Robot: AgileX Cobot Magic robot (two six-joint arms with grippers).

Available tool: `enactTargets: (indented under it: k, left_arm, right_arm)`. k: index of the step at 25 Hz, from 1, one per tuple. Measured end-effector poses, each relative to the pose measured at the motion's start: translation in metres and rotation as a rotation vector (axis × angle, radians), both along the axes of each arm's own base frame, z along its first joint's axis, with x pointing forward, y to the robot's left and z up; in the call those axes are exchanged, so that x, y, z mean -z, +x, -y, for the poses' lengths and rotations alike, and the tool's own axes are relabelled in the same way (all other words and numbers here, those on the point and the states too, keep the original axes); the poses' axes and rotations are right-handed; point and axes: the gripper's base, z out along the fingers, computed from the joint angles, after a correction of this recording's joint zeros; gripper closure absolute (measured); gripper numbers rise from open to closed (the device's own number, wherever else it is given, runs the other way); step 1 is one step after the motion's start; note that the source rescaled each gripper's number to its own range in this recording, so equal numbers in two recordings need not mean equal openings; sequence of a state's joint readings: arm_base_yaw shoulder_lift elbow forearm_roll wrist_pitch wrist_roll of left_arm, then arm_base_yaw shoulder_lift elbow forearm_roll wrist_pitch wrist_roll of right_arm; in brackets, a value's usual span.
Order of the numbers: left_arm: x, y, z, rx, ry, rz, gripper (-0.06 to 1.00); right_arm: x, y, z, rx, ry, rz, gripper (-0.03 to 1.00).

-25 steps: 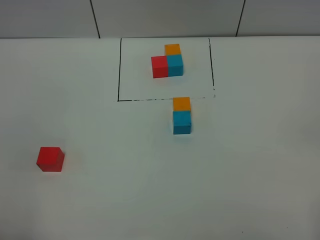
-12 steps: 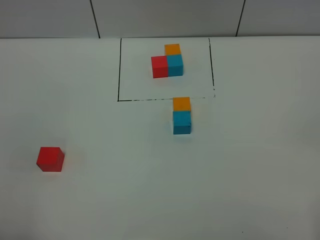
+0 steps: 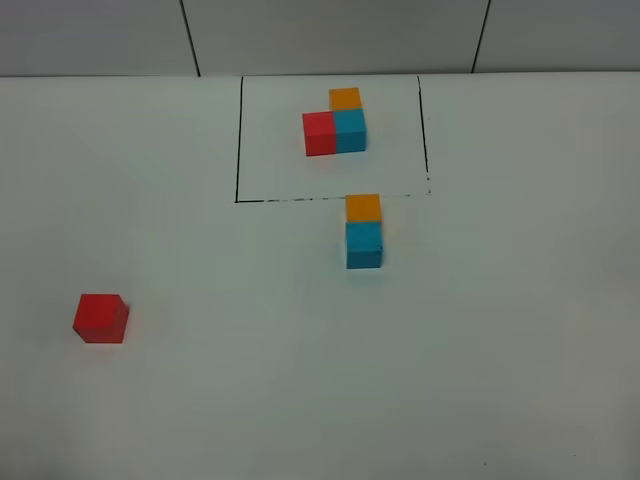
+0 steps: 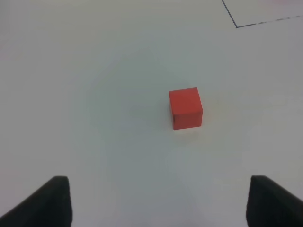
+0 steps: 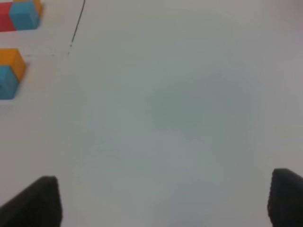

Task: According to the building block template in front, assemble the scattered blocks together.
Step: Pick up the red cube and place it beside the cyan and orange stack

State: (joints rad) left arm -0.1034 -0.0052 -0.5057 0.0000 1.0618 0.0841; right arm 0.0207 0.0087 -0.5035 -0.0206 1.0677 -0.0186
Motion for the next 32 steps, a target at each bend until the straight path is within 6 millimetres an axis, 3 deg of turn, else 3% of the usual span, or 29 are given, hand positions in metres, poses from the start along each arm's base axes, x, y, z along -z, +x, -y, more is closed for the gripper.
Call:
enactTargets:
  k: [32]
  left_arm:
    - [0.0,0.0,0.0,0.0,0.0,0.0,0.24]
  right_arm:
    - [0.0,0.0,0.0,0.0,0.0,0.0,0.23]
